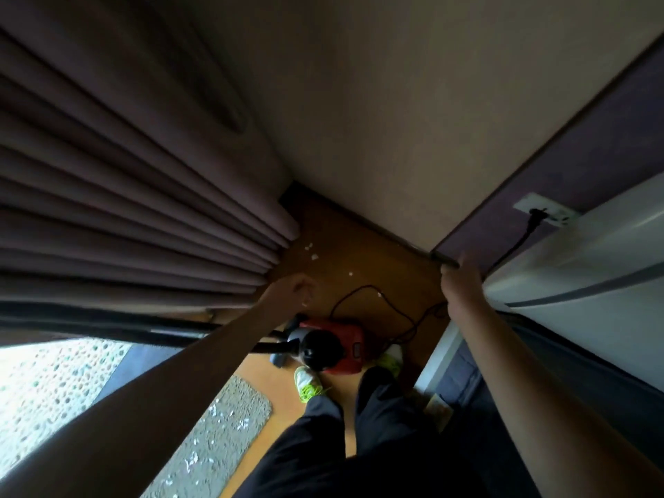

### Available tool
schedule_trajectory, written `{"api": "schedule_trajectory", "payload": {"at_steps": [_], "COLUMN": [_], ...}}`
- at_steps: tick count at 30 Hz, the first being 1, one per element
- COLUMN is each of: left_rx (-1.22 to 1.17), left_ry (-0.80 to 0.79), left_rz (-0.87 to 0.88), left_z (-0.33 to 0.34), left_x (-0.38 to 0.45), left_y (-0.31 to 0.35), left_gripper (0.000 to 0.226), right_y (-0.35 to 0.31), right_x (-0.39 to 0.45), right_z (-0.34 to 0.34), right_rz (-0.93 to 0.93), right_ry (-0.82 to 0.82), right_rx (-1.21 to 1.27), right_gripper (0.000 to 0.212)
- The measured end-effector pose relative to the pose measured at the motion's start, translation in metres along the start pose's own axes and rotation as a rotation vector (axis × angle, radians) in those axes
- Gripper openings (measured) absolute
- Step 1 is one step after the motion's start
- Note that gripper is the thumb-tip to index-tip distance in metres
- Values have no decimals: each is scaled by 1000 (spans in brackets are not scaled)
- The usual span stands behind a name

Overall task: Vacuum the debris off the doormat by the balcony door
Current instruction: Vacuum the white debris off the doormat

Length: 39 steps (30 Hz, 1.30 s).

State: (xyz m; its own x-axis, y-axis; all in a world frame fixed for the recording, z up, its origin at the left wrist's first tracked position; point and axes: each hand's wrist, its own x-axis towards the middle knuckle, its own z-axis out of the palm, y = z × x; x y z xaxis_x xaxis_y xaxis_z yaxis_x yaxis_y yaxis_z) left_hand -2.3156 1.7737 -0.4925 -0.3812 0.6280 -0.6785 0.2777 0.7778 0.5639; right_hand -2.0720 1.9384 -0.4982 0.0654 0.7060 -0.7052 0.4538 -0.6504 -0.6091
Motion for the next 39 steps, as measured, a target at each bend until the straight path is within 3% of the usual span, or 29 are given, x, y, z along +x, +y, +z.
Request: {"api": "schedule_trajectory", "payload": {"at_steps": [10,16,20,32,36,39], "left_rx": [-62,-271,-326,-554,-463,-74], "left_ry": [175,242,253,489,527,613], "left_rz": [-208,-330,-384,-157,-102,13], "left_z": [-43,-73,-97,-206,-247,-273], "left_x": [-80,-123,-142,-184,-172,-165], "left_y": [-130,-208,-277,-323,-305,-289], "left_gripper": [19,30,28,19,27,41], "right_y": [26,40,57,82,73,65], "right_x": [-75,-127,-164,-302,-329,-341], "right_z": [68,118,151,276,305,319], "right_rz": [-135,-192,-205,-270,-312,-341], "right_ry": [-494,-627,-624,-749,-797,-808], "right_rx": [-338,-449,-463,-384,-386,-398], "right_gripper": [38,35,33,30,30,31]}}
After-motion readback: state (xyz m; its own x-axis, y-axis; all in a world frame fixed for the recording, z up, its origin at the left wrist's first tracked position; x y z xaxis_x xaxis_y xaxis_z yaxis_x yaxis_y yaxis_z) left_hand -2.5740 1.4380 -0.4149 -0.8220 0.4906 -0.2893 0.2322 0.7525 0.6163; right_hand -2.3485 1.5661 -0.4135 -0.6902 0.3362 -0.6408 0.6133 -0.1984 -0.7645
